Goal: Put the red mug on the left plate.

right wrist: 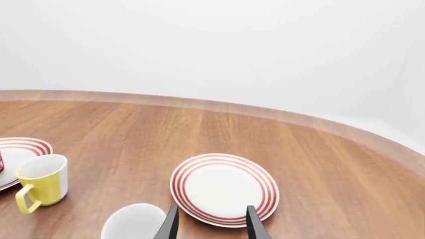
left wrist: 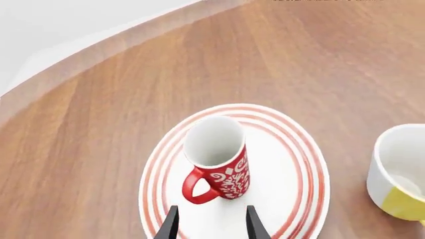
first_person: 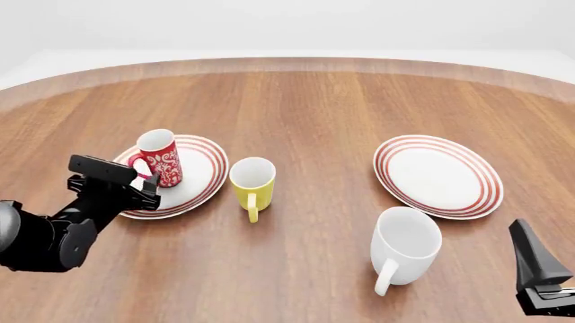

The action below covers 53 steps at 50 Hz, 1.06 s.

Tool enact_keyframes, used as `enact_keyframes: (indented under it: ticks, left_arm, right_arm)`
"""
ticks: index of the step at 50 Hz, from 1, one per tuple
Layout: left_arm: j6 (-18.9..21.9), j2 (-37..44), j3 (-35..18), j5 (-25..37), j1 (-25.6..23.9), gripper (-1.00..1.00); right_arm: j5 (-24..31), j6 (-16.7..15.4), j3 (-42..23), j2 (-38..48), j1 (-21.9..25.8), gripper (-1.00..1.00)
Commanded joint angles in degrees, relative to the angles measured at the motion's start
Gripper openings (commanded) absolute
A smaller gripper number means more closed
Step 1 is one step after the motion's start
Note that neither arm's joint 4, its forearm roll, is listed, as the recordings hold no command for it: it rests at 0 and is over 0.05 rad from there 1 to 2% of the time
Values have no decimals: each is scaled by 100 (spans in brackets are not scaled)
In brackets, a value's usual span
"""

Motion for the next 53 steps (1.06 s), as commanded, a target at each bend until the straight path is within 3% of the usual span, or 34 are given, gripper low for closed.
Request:
enact_keyframes:
  ticks: [1, 20, 31, 37, 53]
  left_arm:
    - [-224, -218, 297, -50, -227, 100]
    - [-927, -956, 830, -7, -865, 100]
    - [-1158, -1131, 1389, -261, -1133, 100]
    - [-1311, -1528, 1597, -75, -1338, 100]
    - [-1937, -2539, 2300, 250, -2719, 100]
  right_arm:
    - [33, -17, -27, 0, 9, 100]
    - [11, -61, 4, -2, 10, 100]
    - [38, -73, 6, -2, -2, 100]
    - [58, -88, 6, -1, -7, 100]
    - [97, -107, 5, 2, -41, 100]
